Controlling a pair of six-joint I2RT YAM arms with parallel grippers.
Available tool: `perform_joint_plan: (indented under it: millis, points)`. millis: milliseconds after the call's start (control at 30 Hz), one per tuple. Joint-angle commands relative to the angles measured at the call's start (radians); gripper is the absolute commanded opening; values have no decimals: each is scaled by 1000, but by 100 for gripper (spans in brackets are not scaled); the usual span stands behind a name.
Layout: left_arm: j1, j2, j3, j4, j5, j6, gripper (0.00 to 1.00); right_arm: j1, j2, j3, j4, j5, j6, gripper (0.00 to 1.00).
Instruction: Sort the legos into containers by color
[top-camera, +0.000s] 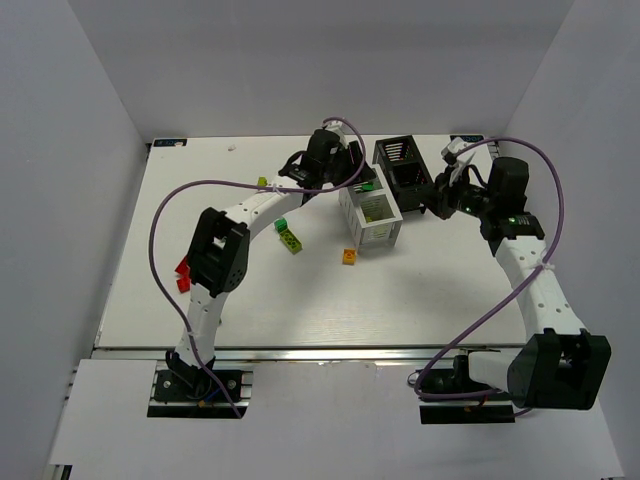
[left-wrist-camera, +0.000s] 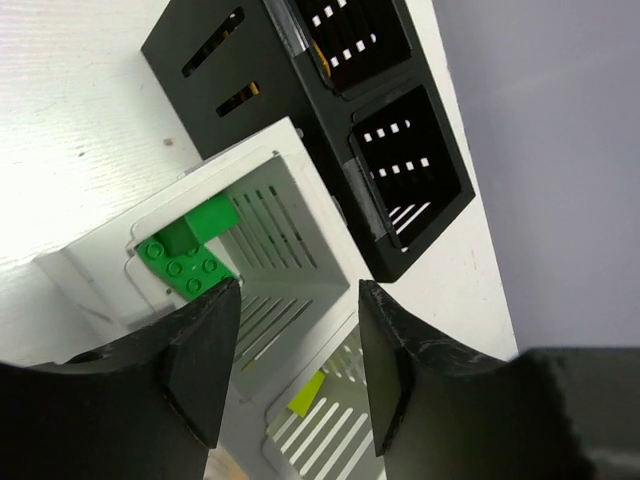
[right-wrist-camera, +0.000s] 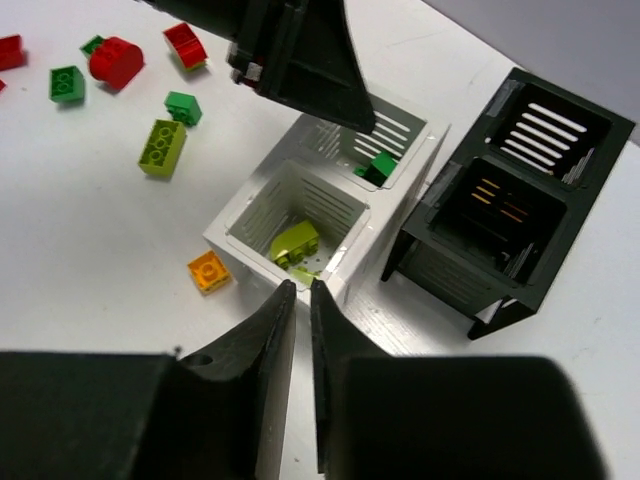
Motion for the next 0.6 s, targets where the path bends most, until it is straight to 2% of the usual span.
perform_joint_plan:
  millis: [0,67,100,133,200,233,267,300,367,567]
  points:
    - [-6,-130,24,-35,-38,23,60,-2,22,20,53,55,14,18]
    - [-6,-174,-36,-52,-56,30,59,0,59,53,91,153,77,20]
    - [-5,-235,-112,-53,-75,39,59,3,132,143,38,173,98,20]
    - [-5,-271,-113,-49,-85,40,59,3,182,144,38,193,106,20]
    - [-5,-382,-255,-41,-105,45,61,18,337,344,-107,279,114,23]
    - [-5,-423,-354,-37,-130,47,62,33,396,497,-161,322,126,22]
    - [-5,-463,-401,-38,-144,45,63,38,448,579,-276,383,126,22]
    - [-3,-542,-447,-40,-157,45,64,41,558,665,-338,400,123,19]
    - [-3,-624,-574,-44,-197,42,66,42,650,871,-466,426,113,18]
    - [0,-927,-858,-101,-341,-5,77,64,763,991,-531,469,62,19]
